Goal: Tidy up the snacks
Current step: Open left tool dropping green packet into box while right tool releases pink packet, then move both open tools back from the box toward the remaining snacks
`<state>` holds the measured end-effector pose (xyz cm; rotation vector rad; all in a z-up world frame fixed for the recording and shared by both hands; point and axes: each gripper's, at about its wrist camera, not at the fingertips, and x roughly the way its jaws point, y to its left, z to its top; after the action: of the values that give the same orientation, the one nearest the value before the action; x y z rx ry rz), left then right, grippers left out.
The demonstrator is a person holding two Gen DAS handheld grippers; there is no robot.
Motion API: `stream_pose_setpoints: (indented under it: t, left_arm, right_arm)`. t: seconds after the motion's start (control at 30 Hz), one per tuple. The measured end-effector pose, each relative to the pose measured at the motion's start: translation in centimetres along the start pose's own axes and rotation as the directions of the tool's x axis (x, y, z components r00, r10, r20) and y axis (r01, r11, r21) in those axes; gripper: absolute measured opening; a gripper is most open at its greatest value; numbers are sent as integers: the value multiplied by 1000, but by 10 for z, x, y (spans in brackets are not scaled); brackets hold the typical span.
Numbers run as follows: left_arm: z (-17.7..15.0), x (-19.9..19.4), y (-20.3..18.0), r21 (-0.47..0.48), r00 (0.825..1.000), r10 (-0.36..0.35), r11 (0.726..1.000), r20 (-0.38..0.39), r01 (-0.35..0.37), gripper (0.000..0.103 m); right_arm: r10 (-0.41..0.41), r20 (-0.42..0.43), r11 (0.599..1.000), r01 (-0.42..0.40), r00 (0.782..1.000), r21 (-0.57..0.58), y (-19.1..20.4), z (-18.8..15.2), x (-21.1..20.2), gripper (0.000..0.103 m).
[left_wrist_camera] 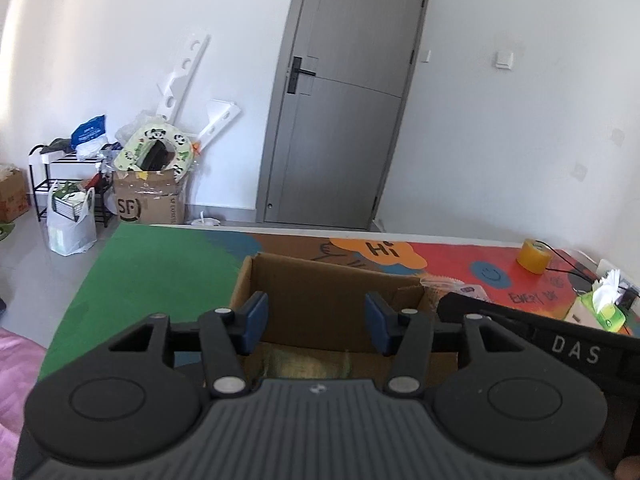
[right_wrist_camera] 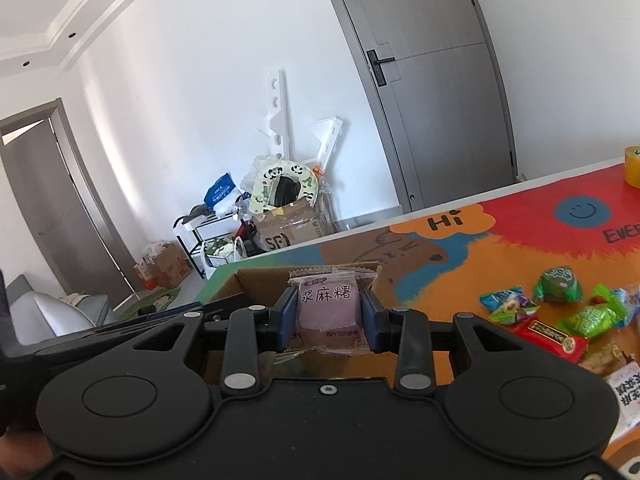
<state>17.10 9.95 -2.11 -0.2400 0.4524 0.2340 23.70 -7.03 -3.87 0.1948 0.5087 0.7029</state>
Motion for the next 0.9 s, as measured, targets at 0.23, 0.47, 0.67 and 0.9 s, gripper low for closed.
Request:
stream_pose_setpoints:
  t: [0.23, 0.47, 0.67, 0.9]
  left_arm:
    - [5, -17, 8, -23, 999, 29, 999, 26, -29, 59]
    - [6, -31, 6, -27, 998, 46, 999, 42, -45, 79]
    - [1, -43, -4, -41, 995, 69, 997, 69, -66, 90]
    - [-6, -54, -19, -35, 998, 48, 998, 50, -46, 92]
  right_arm:
    - [33, 15, 999, -33, 999, -6, 10, 6, 5, 36]
    - [-2, 71, 1000, 1, 997, 10, 5, 6, -16, 68]
    - [-76, 74, 997, 74, 994, 31, -11, -3, -45, 79]
    - [-127, 71, 991, 122, 989, 61, -26, -15, -78, 88]
